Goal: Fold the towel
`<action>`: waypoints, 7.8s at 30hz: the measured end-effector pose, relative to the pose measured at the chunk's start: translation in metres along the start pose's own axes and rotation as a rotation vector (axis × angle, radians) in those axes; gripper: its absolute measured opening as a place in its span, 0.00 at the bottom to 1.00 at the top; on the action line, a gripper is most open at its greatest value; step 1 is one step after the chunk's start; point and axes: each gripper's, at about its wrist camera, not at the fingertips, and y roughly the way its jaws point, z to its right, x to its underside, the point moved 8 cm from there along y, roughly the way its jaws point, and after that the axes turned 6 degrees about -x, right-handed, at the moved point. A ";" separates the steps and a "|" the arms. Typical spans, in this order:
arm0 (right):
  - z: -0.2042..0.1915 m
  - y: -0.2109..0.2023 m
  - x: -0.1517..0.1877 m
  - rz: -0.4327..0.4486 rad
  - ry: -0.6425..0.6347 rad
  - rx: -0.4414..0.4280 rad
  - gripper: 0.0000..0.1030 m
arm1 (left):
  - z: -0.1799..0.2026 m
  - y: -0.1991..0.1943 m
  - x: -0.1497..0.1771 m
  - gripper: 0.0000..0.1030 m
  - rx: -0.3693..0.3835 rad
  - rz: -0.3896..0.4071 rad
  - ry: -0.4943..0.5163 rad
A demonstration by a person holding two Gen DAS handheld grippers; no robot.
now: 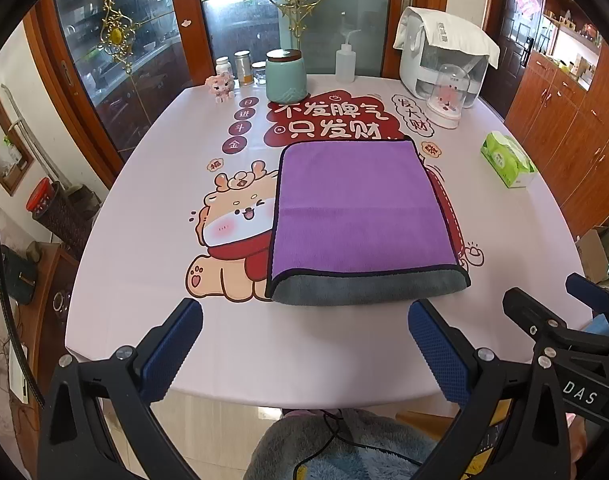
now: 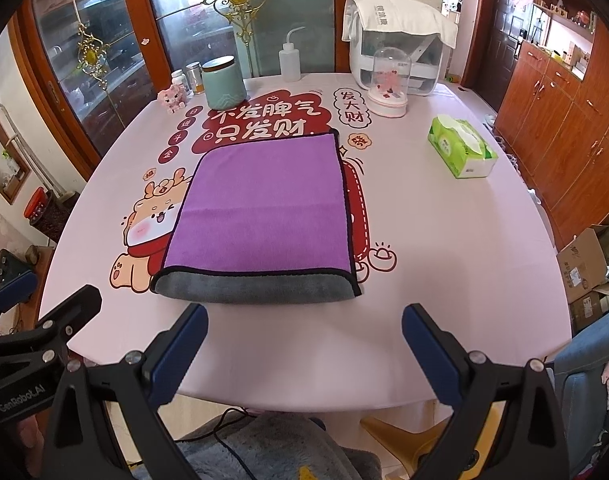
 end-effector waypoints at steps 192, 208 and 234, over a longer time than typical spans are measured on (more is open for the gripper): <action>0.056 0.232 -0.246 0.022 -0.105 0.021 0.04 | 0.002 0.295 -0.233 0.05 -0.098 -0.082 0.171; 0.076 0.308 -0.235 -0.077 -0.059 0.051 0.04 | 0.016 0.371 -0.222 0.05 -0.095 -0.166 0.170; 0.059 0.287 -0.228 -0.044 -0.095 0.053 0.52 | 0.020 0.333 -0.212 0.88 -0.066 -0.119 0.095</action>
